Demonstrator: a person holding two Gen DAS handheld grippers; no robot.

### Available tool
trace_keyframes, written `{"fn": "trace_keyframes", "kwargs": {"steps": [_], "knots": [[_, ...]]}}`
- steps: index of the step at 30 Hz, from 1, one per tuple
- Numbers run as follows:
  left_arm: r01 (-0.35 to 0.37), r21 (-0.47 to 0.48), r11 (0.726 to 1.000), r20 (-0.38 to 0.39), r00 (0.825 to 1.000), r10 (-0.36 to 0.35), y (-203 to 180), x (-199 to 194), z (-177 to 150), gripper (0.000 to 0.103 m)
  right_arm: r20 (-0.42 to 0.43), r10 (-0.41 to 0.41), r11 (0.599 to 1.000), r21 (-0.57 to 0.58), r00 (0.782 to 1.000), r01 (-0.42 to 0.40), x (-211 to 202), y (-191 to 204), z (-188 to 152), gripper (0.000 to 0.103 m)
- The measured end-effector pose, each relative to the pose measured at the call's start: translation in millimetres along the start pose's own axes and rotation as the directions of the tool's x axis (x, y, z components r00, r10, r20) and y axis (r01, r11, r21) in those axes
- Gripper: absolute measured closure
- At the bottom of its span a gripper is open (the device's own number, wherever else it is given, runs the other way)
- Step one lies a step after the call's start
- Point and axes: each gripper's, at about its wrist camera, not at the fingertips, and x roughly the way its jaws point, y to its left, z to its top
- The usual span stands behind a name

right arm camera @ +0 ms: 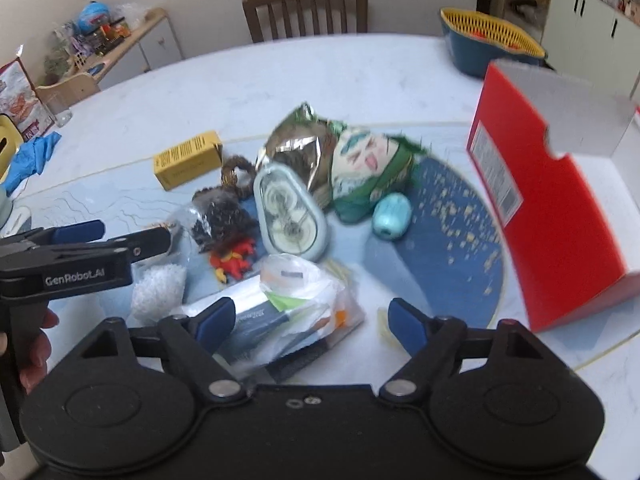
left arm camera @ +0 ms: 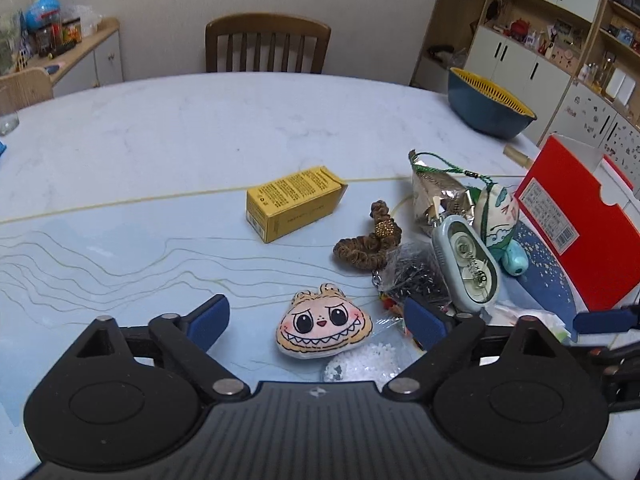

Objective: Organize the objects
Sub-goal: 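Grasp the plastic bag with the right tool while the left tool grasps the plush doll keychain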

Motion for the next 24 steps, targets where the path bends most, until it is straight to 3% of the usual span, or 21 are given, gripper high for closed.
{"fn": "trace_keyframes", "kwargs": {"steps": [3,4,8,11,15,24], "knots": [[0.008,-0.015,1.000,-0.032,0.999,-0.008,2.2,7.6,2.7,0.015,-0.031,0.011,1.000,0.015,0.999,-0.010,7.4,0.1,-2.9,0.026],[0.010,-0.024,1.000,-0.044,0.999,-0.011,3.4,9.7,2.9,0.022,-0.042,0.011,1.000,0.015,0.999,-0.010,9.5,-0.1,-4.6,0.027],[0.018,-0.044,0.999,-0.080,0.997,-0.022,5.5,15.7,2.1,0.042,-0.071,0.035,0.999,0.019,0.997,-0.034,12.2,1.1,-8.7,0.043],[0.019,-0.045,0.999,-0.085,0.996,-0.023,4.3,15.9,1.7,0.049,-0.083,0.052,0.999,0.017,0.995,-0.051,12.5,1.6,-9.9,0.055],[0.022,-0.035,0.999,-0.087,0.996,-0.025,3.1,14.2,1.6,0.051,-0.084,0.062,0.998,0.015,0.995,-0.061,10.4,1.2,-9.6,0.074],[0.015,-0.022,1.000,-0.063,0.998,-0.016,3.4,-2.6,3.4,0.051,-0.064,0.061,0.997,-0.035,0.996,-0.064,-2.0,-1.6,-11.4,0.084]]}}
